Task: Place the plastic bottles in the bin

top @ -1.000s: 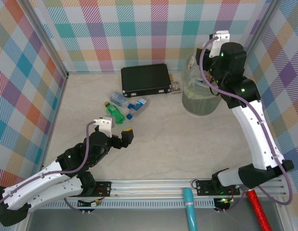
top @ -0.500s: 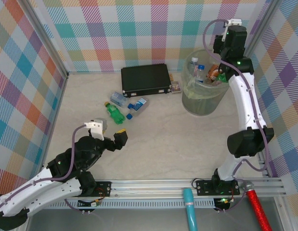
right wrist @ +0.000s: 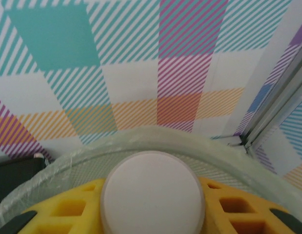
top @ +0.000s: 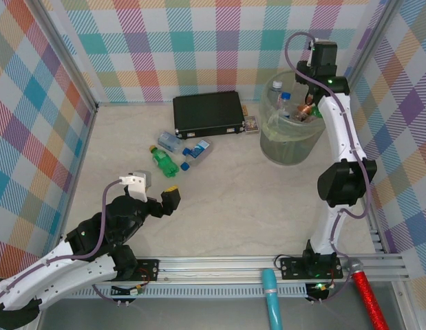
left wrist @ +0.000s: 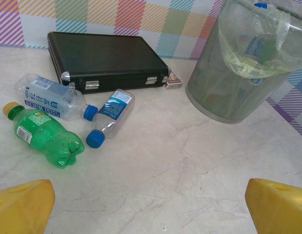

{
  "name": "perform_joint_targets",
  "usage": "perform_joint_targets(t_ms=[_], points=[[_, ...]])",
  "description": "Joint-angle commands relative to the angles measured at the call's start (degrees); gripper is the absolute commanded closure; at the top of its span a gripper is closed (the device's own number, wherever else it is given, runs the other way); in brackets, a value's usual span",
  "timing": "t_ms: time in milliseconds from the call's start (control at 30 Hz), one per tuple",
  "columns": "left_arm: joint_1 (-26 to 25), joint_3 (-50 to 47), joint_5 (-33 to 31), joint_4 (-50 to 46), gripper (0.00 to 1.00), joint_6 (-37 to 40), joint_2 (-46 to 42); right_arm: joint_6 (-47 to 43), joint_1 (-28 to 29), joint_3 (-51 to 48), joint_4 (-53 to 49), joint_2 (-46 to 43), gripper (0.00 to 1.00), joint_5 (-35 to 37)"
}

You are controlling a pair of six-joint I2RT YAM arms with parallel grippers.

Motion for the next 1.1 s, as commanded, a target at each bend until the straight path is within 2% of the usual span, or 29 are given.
perform_joint_targets(t_ms=[0, 700, 1067], points=[[-0.31, -0.21, -0.97, -0.64, 0.00, -0.72, -0.31, 0.46, 0.07, 0.78, -2.63, 1.03, 0.66, -1.07], [-0.31, -1.00, -1.37, -1.16, 0.00, -1.67, -0.68, 1.46, 0.16, -5.39, -4.50, 2.43, 0.64, -3.52], [-0.35, -1.17, -1.20, -1.17, 0.00, -2.06, -0.57, 1.56, 0.16, -5.38, -6.48, 3.49, 0.61, -5.02]])
